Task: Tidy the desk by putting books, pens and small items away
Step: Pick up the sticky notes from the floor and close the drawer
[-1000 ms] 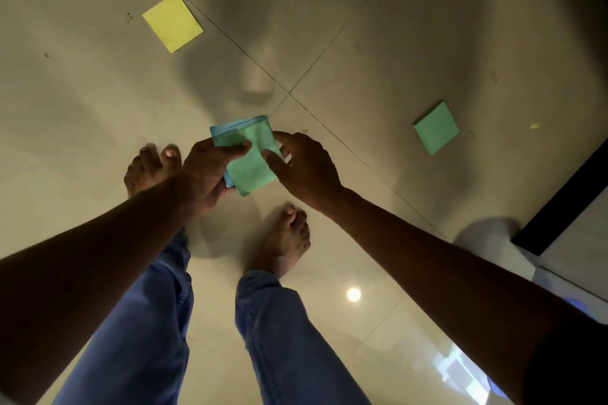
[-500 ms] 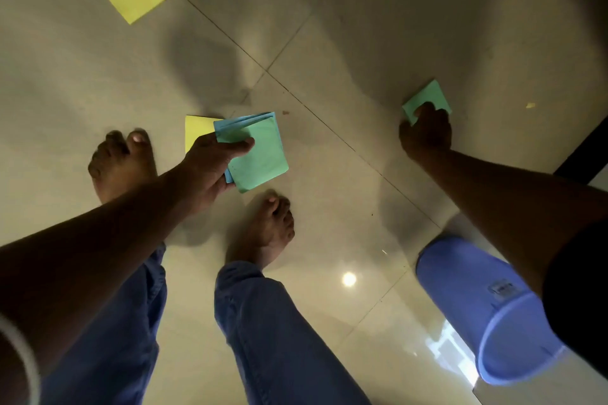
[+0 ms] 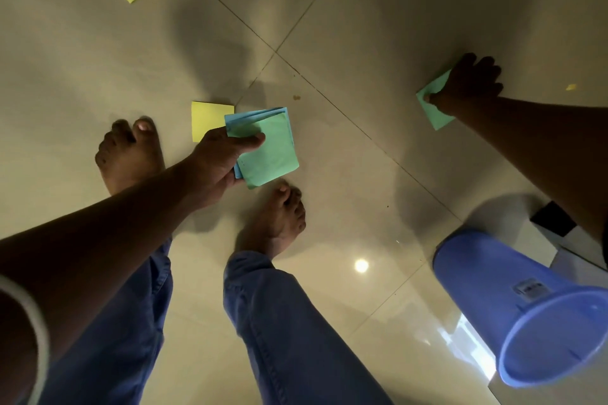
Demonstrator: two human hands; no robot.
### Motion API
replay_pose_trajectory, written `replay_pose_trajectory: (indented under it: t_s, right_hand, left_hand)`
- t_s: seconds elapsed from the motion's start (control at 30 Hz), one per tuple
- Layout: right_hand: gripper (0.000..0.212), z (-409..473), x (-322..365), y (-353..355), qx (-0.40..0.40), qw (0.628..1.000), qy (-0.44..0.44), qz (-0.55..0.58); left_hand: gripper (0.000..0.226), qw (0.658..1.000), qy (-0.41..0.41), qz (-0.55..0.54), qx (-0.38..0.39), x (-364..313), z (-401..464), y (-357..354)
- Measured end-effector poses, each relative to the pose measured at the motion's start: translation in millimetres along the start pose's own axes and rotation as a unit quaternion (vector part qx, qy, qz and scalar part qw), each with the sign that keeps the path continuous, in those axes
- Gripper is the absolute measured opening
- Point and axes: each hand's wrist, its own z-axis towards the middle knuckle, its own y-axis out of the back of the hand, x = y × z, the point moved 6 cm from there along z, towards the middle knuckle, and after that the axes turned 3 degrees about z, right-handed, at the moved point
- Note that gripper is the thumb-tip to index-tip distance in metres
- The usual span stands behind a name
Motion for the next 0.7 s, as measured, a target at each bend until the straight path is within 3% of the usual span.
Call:
replay_pose_trajectory:
  t_s: [0.1,0.33,0.43,0.57,0.7]
  right_hand:
    - [0.118,3.3,-8.2,6.6,0.001,1.0,-0.012,-0.025]
    - [0.075,-27.8,13.8,7.6,-0.015,0.998,0.062,0.012]
    - [0.051,-57.2,39.9,18.9,-0.024,0.988,0.101,0.11]
    - [0.034,-104.4,96.5,32.7,-0.043,0.943,0.177,0.277]
    - [0.033,-147.9,167.2,32.4,0.06,0.877,0.229,0.418]
  left_hand:
    - [0.034,1.0,0.003,-0.002,-0.001,-3.2,3.6,-1.0]
    - [0.026,0.999,0.002,-0.028,0.014,-18.2,1.2,1.8]
    - [0.03,0.999,0.003,-0.036,0.012,-25.6,0.3,13.1]
    - [0.05,0.999,0.011,-0.04,0.002,-32.3,-3.9,29.1]
    - [0.049,0.998,0.018,-0.059,-0.011,-39.5,-9.0,44.2]
